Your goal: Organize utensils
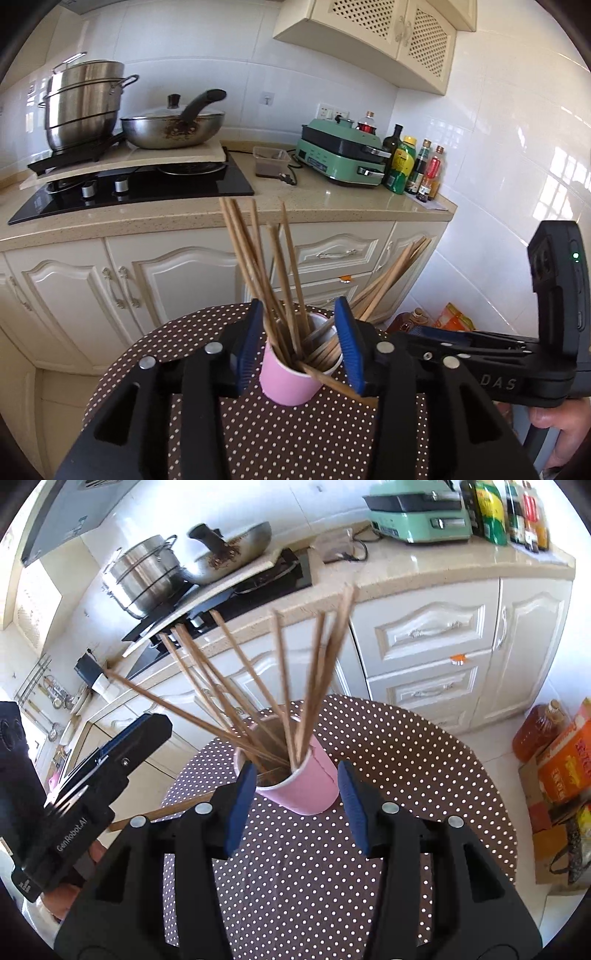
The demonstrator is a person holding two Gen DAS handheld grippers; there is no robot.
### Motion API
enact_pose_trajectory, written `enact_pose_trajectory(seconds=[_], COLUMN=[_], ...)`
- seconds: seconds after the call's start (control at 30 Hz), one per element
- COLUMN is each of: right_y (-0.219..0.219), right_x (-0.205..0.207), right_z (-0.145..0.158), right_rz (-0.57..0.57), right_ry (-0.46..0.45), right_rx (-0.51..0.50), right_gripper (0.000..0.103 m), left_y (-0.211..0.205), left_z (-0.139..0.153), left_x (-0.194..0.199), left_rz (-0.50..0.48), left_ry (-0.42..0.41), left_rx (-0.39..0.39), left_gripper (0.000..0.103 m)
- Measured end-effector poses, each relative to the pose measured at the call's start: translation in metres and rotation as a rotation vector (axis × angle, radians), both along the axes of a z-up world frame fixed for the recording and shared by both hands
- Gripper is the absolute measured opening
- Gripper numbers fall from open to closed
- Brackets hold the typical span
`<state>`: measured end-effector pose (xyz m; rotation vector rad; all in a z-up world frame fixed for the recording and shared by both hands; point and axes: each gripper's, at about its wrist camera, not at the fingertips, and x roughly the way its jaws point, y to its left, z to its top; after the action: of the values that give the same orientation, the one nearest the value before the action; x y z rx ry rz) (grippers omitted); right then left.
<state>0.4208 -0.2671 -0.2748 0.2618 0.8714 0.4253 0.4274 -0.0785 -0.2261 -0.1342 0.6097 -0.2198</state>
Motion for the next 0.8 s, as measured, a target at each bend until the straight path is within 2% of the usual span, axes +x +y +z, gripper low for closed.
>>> enact_pose_trajectory(seconds=[0.2,0.3,0.37,0.53,0.67,0.8], right_y=[0.009,0.016,0.02,0.039,0.056,0.073], right_x=[-0.044,-0.072,-0.092,-0.155,-0.211,-0.264], right_z=[0.055,0.086,0.103,0.15,0.181,0.205], right_rz=[-0.006,-0.021,-0.036,-0.075,-0.108,-0.126], right_ry=[-0.113,-0.179,-0.222,-0.331,-0.402,-0.474], right_rx=[-0.09,-0.136,-0.154,-0.158,-0.148,-0.143], right_gripper=[0.051,0.055,0.058,0.067,0.071,0.074], left_y=[0.018,0.024,0.029,0.042,0.063,0.08], left_z=[0.042,0.067,0.09,0.136,0.169,0.199], left_x=[-0.036,-0.06,-0.084,-0.142,-0.195,-0.252], left_rz=[0.068,0.076,0.073,0.075,0.113,0.099], left_ry=[-0.001,-0.034,-0.079,-0.123,-0.155,-0.214], left_rx=[0.012,0.037,0.052,0.076,0.078,0.085], left_gripper=[0.057,0.061,0.061,0.069,0.072,0.076])
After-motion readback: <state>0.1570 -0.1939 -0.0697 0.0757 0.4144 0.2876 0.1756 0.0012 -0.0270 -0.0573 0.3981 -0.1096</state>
